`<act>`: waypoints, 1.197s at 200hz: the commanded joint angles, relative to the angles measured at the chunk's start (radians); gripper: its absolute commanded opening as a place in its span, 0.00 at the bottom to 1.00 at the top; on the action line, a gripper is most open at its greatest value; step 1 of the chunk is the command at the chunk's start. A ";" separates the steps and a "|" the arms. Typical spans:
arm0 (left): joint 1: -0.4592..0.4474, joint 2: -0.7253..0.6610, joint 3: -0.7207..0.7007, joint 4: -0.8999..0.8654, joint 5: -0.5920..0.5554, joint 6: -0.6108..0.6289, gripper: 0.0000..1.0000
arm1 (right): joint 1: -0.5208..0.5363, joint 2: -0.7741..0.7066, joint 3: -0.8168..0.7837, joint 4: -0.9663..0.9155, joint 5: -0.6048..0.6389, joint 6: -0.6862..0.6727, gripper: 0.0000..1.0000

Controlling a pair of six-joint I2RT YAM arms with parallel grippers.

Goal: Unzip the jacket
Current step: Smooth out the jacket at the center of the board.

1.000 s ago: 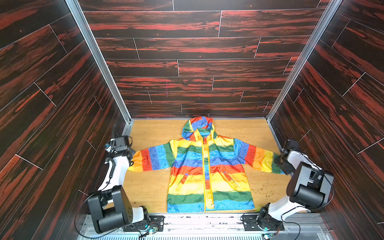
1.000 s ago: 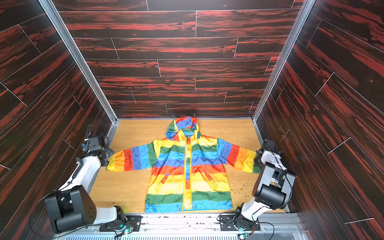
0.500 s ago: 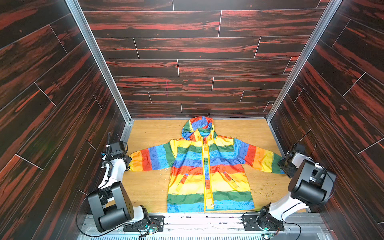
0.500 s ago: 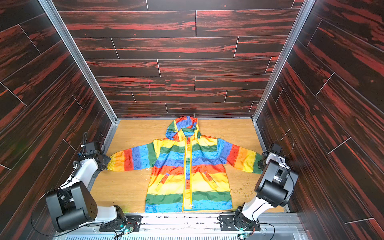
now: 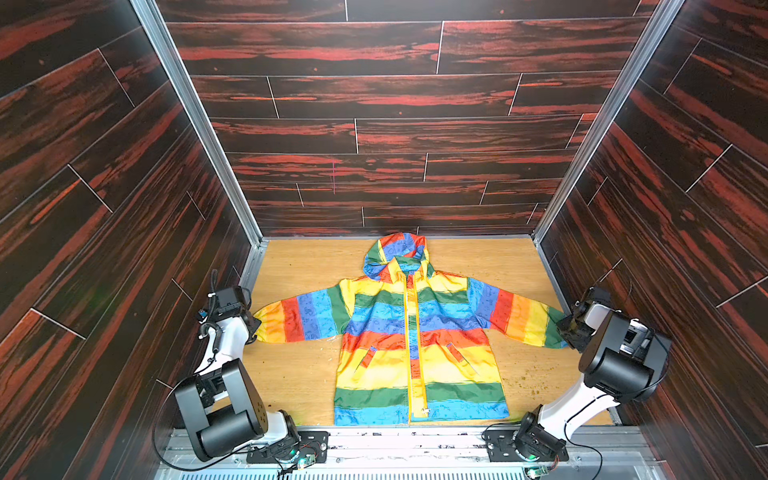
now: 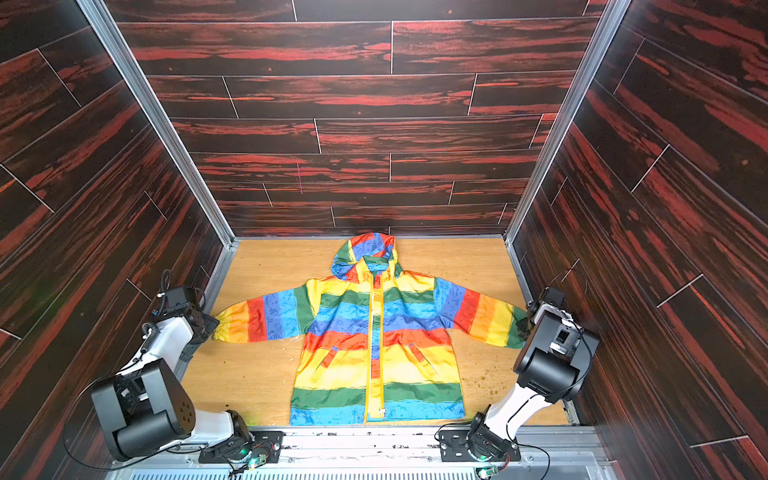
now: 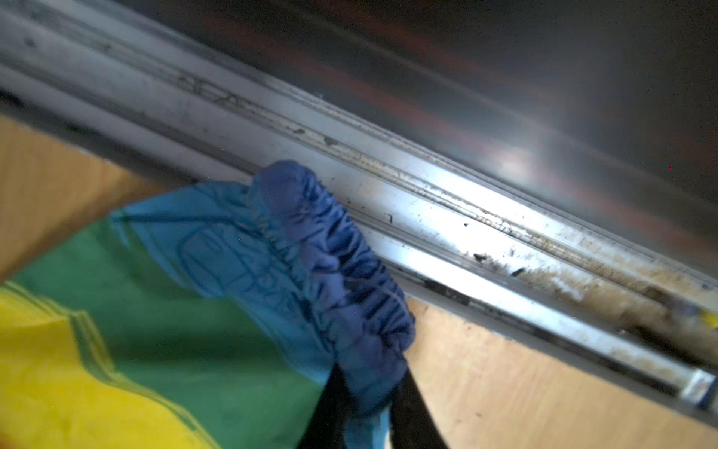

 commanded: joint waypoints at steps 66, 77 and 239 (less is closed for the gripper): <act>0.038 0.141 0.023 0.060 0.238 0.067 0.72 | -0.008 0.029 0.000 -0.012 -0.028 -0.001 0.06; 0.038 0.144 0.021 0.061 0.237 0.070 0.71 | -0.008 0.027 0.000 -0.011 -0.030 -0.001 0.06; 0.037 0.318 0.099 0.066 0.264 0.087 0.27 | -0.008 0.015 -0.018 -0.006 -0.063 0.016 0.01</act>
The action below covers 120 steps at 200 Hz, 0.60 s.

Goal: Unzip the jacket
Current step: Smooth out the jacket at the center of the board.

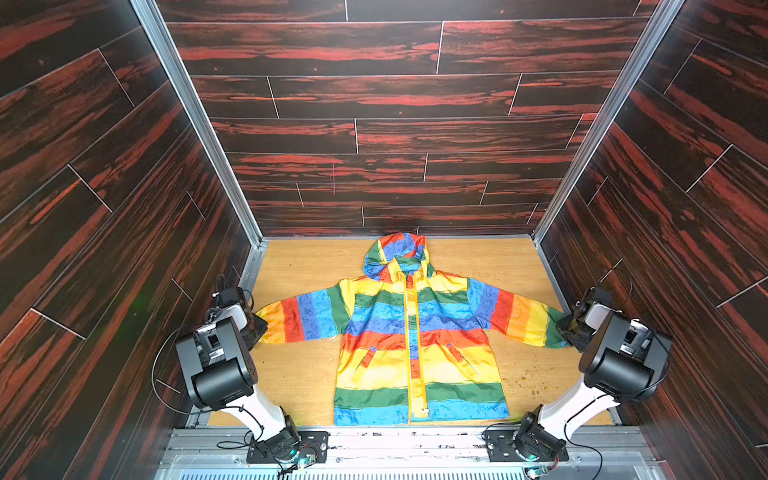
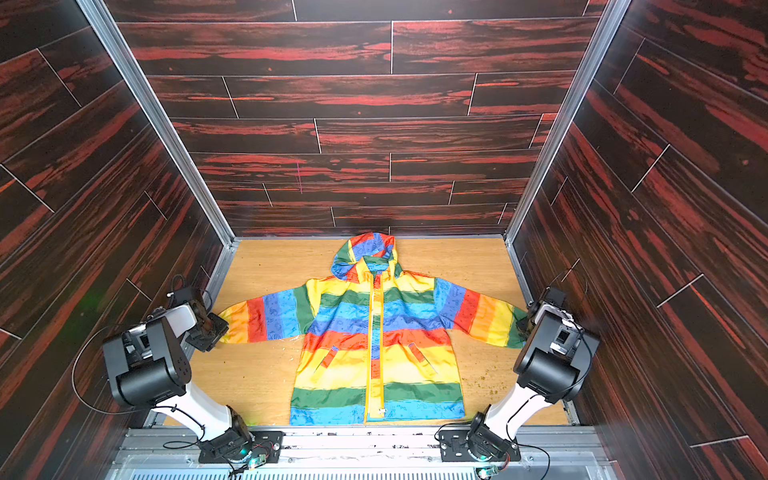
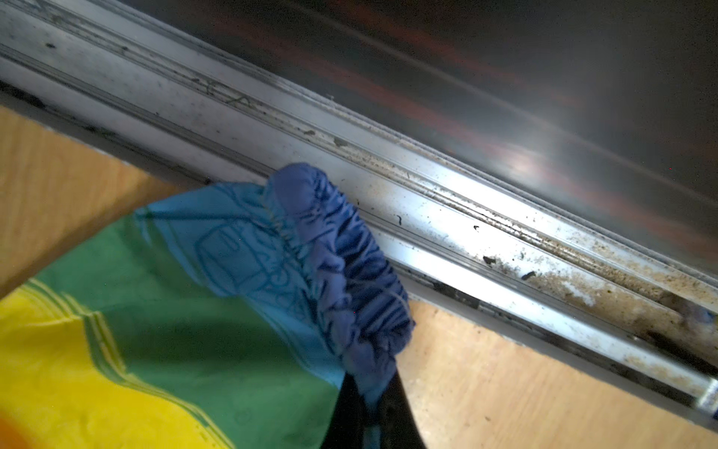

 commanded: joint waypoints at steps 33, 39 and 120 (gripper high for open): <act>0.006 -0.047 -0.013 -0.043 -0.028 -0.028 0.13 | -0.005 -0.034 -0.052 -0.013 -0.050 0.056 0.00; 0.006 -0.065 -0.027 -0.045 -0.027 -0.042 0.10 | -0.005 -0.048 -0.062 -0.013 -0.051 0.063 0.00; 0.006 -0.191 -0.108 -0.079 -0.125 -0.099 0.06 | -0.012 -0.188 -0.138 -0.039 0.054 0.105 0.00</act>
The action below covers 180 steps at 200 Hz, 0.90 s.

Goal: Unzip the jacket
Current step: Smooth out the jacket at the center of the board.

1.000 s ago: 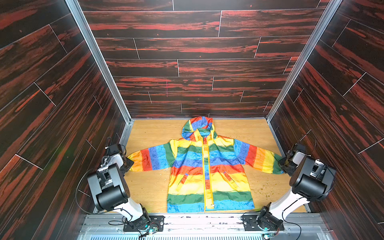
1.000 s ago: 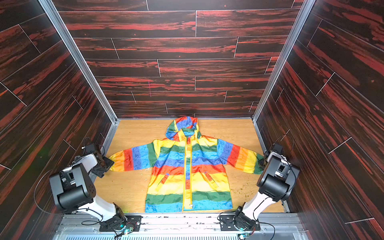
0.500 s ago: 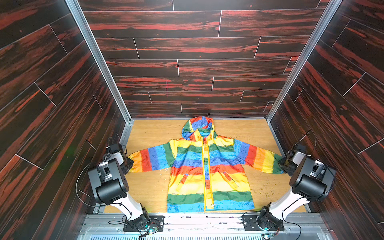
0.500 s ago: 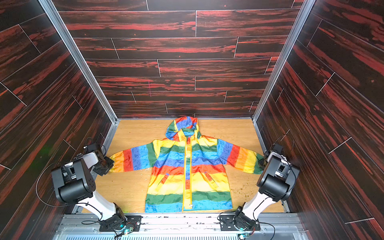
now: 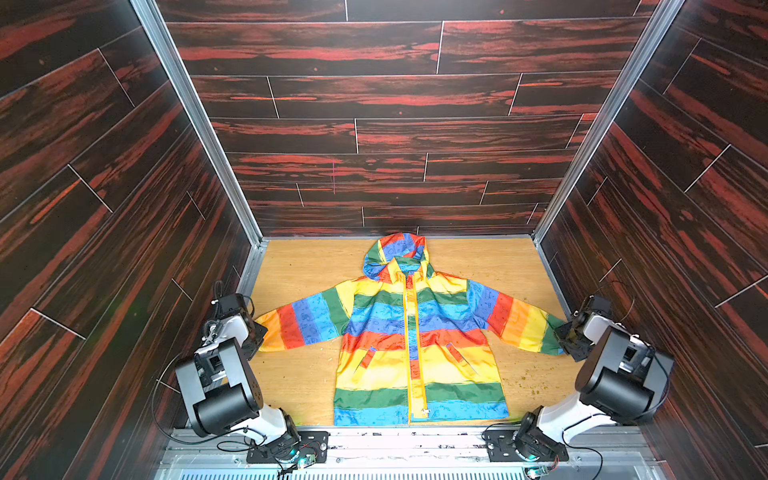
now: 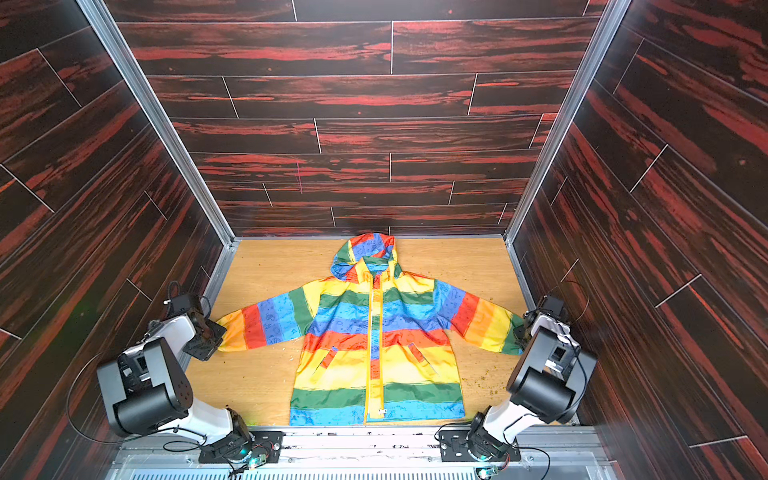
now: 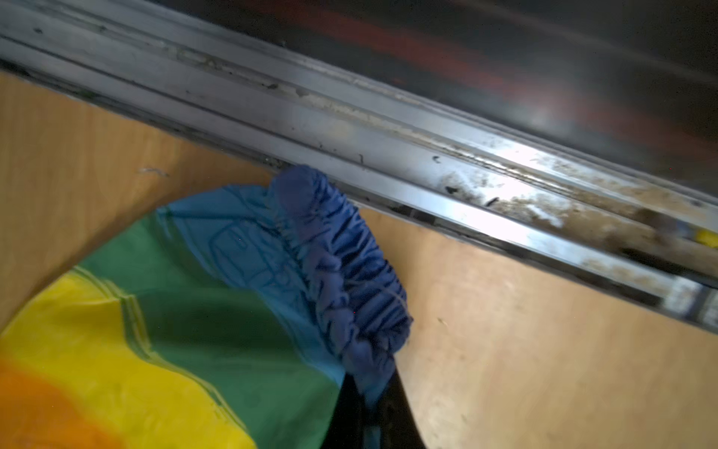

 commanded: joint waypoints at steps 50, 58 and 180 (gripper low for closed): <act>0.007 0.011 0.017 -0.036 -0.082 -0.007 0.06 | -0.030 -0.001 0.017 -0.038 0.074 0.020 0.00; 0.007 0.015 0.017 -0.036 -0.084 -0.006 0.06 | -0.030 0.000 0.017 -0.039 0.079 0.018 0.00; -0.001 -0.308 0.041 -0.052 -0.152 0.053 1.00 | 0.098 -0.239 0.023 -0.017 0.205 -0.038 0.92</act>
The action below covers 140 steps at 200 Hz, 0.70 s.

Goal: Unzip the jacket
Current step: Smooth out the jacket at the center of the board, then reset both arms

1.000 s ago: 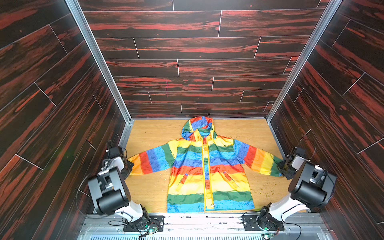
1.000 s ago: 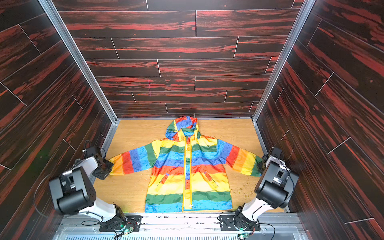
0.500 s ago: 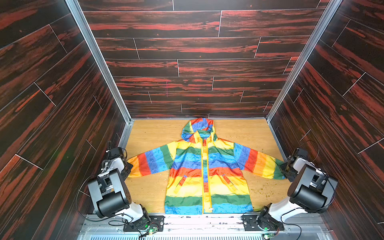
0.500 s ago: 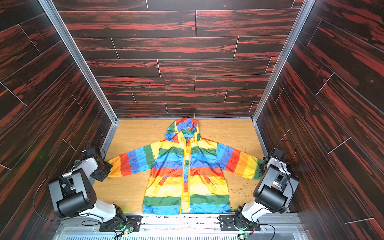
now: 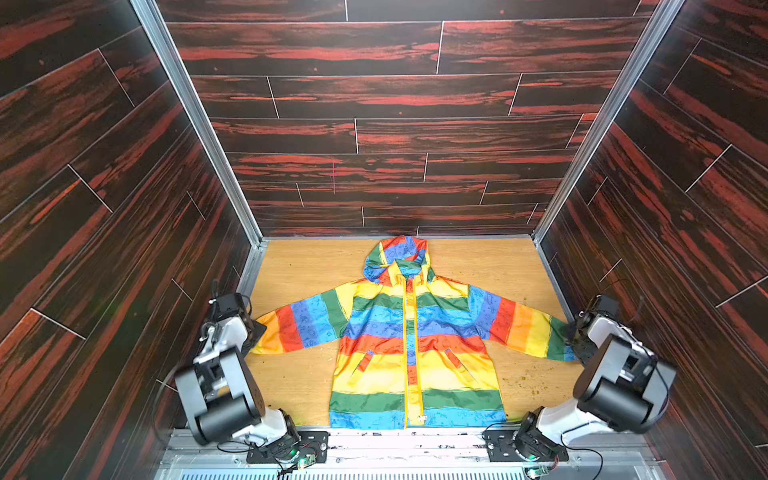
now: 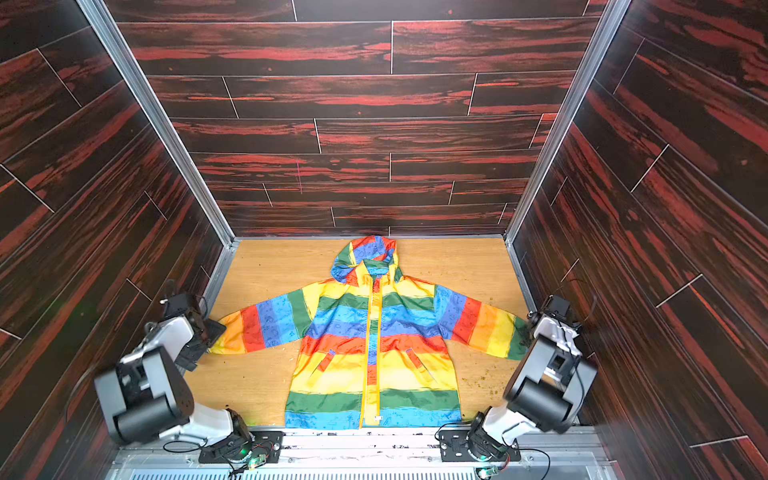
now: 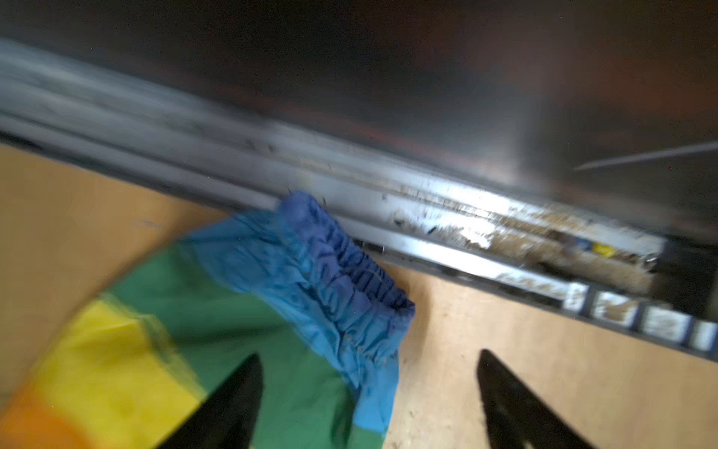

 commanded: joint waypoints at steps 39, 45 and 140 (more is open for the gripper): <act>-0.260 -0.336 0.020 0.136 -0.067 0.196 1.00 | 0.558 -0.293 -0.020 0.268 0.162 -0.274 0.96; -0.289 -0.357 -0.020 0.202 -0.077 0.200 1.00 | 0.575 -0.310 -0.049 0.328 0.105 -0.298 0.97; -0.403 -0.070 -0.467 1.191 0.156 0.537 1.00 | 0.577 -0.109 -0.567 1.361 -0.071 -0.581 0.99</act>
